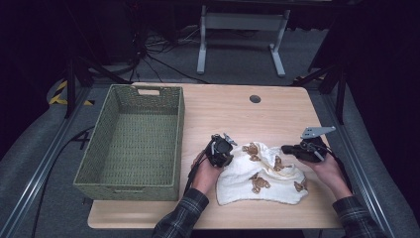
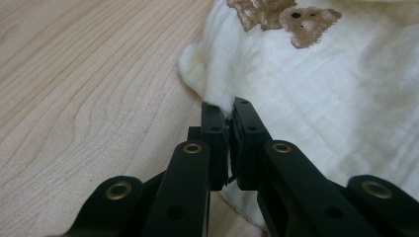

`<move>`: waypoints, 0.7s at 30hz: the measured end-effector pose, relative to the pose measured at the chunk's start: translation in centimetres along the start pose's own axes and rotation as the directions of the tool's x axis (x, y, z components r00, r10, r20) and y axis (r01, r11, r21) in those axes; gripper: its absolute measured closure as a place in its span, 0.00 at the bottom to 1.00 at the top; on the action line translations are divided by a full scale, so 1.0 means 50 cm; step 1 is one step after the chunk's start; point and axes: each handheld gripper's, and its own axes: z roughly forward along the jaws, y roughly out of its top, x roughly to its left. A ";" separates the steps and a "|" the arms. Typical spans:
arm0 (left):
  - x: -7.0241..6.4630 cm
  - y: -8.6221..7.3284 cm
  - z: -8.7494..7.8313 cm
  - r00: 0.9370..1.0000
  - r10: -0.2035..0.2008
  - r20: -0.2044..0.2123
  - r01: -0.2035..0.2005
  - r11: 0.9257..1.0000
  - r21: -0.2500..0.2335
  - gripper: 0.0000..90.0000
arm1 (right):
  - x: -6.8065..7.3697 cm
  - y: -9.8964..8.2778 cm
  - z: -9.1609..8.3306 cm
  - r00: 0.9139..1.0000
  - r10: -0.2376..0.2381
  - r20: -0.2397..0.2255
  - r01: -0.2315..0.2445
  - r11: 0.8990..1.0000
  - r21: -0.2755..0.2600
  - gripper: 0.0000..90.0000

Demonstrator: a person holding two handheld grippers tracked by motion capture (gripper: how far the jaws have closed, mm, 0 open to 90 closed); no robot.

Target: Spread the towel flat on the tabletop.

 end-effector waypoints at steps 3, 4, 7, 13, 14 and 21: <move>0.001 0.001 -0.002 1.000 -0.002 0.000 0.002 1.000 -0.019 0.96 | -0.021 -0.001 -0.004 0.999 0.011 0.036 -0.011 1.000 -0.003 0.98; 0.003 0.002 -0.006 1.000 -0.003 0.000 0.003 1.000 -0.018 0.97 | -0.031 -0.002 -0.006 0.998 0.018 0.052 -0.018 1.000 -0.004 0.98; 0.006 0.003 -0.013 1.000 -0.018 -0.010 0.018 0.999 -0.037 0.97 | -0.059 -0.004 -0.014 0.994 0.045 0.101 -0.044 0.999 -0.009 0.98; 0.012 0.003 -0.019 0.999 -0.029 -0.022 0.028 0.999 -0.045 0.97 | -0.098 -0.007 -0.027 0.982 0.074 0.174 -0.073 0.997 -0.016 0.98; 0.012 0.002 -0.019 0.999 -0.029 -0.023 0.028 0.999 -0.043 0.97 | -0.104 -0.009 -0.030 0.979 0.080 0.190 -0.078 0.997 -0.015 0.98; 0.017 0.003 -0.019 0.999 -0.030 -0.032 0.028 0.998 -0.050 0.89 | -0.115 -0.023 -0.043 0.968 0.105 0.226 -0.104 0.994 -0.019 0.84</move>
